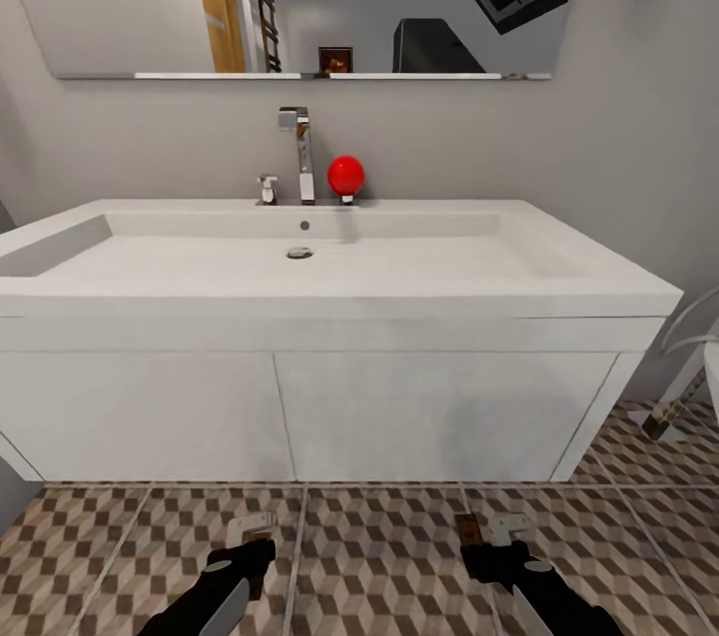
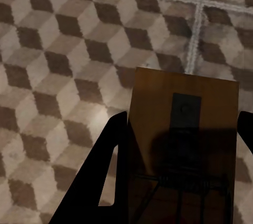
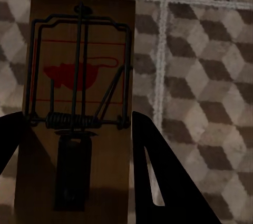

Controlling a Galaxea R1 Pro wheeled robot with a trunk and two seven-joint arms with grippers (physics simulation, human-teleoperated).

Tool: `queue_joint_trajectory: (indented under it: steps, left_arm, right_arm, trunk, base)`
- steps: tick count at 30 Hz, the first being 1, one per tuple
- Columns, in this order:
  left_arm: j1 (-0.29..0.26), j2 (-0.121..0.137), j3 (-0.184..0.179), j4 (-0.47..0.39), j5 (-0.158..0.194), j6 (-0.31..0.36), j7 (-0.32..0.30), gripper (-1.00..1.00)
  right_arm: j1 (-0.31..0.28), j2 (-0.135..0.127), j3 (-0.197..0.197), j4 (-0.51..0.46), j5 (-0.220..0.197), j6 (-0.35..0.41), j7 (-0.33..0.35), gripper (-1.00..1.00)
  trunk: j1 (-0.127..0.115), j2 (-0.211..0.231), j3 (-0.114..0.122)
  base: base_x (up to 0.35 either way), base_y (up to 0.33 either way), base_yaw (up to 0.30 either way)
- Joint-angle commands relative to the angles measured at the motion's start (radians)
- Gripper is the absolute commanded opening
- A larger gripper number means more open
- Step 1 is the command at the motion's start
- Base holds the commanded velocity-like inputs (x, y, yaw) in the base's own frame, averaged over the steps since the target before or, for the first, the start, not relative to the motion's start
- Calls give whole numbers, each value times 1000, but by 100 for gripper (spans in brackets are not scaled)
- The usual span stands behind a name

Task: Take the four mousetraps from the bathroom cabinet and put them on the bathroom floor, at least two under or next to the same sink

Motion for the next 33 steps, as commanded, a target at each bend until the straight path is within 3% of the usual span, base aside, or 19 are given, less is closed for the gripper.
queue_joint_trajectory:
  steps: [1, 11, 33]
  left_arm:
    - [0, 2, -8, -3, 4, 5, 12, -100]
    - [0, 2, -9, -3, 4, 5, 12, -100]
    - [0, 3, -12, -4, 3, 3, 21, -100]
  right_arm:
    - [0, -1, 6, -2, -14, 5, 1, -100]
    - [0, -1, 6, -2, -14, 5, 1, -100]
    - [0, -2, 6, -2, -12, 4, 1, -100]
  trunk:
    - [0, 0, -1]
    - [0, 0, -1]
    - [0, 0, -1]
  base:
    - [4, -4, 0]
    - [120, 0, 0]
    - [3, 0, 0]
